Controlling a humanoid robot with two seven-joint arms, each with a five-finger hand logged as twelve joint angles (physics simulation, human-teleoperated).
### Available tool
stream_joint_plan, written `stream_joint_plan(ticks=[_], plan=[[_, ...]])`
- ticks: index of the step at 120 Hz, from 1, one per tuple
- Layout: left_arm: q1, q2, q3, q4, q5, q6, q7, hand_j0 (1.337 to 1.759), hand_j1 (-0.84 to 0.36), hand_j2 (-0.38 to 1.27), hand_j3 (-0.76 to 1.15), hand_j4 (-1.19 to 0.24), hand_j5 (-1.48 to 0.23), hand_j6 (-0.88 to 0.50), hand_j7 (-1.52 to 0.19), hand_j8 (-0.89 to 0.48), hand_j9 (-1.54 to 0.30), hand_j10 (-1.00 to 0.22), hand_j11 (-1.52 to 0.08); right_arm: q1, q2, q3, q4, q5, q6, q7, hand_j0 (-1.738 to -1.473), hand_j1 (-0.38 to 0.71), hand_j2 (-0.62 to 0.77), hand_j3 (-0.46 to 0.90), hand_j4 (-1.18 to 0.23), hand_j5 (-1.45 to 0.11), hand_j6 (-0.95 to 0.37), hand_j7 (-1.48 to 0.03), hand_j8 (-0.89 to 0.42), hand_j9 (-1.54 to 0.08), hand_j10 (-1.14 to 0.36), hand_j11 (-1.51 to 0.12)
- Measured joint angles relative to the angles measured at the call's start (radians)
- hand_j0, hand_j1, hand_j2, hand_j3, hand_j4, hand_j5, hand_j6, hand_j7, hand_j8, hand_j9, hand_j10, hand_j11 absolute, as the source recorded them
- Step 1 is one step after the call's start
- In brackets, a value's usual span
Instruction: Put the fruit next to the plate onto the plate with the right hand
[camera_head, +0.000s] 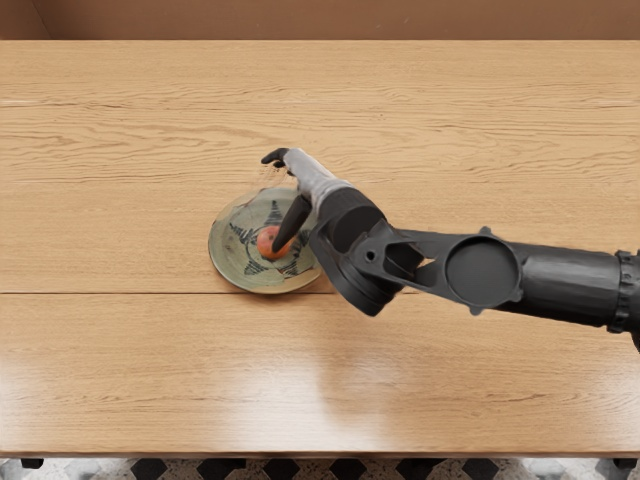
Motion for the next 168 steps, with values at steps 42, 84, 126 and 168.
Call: stream_joint_plan(ticks=[42,84,126,168], plan=[[0.000,0.000,0.000,0.000,0.000,0.000,0.000,1.658,0.34,0.00,0.00,-0.01,-0.01,-0.01,-0.01,-0.01,-0.01,-0.01,-0.01,-0.294,-0.193,0.506,0.064,0.029,0.186,0.000,-1.658,-0.32,0.01,0.00,-0.04,-0.06,-0.03,-0.06,-0.02,-0.06,-0.03,-0.06],[0.000,0.000,0.000,0.000,0.000,0.000,0.000,1.658,0.34,0.00,0.00,-0.01,-0.01,-0.01,-0.01,-0.01,-0.01,-0.01,-0.01,-0.534,-0.342,1.085,-0.100,0.340,1.123,0.000,-1.658,-0.34,0.00,0.00,-0.01,-0.01,0.00,-0.01,0.00,-0.01,0.00,-0.01],[0.000,0.000,0.000,0.000,0.000,0.000,0.000,1.658,0.34,0.00,0.00,-0.01,-0.01,-0.01,-0.01,-0.01,-0.01,-0.01,-0.01,-0.695,-0.433,1.260,-0.261,0.621,1.218,0.000,-1.658,-0.35,0.00,0.00,0.00,0.00,0.00,0.00,0.00,0.00,0.00,0.00],[0.000,0.000,0.000,0.000,0.000,0.000,0.000,1.658,0.34,0.00,0.00,-0.01,-0.01,-0.01,-0.01,-0.01,-0.01,-0.01,-0.01,-0.807,-0.490,1.335,-0.228,0.706,1.221,0.000,-1.658,-0.35,0.00,0.00,0.00,0.00,0.00,0.00,0.00,0.00,0.00,0.00]])
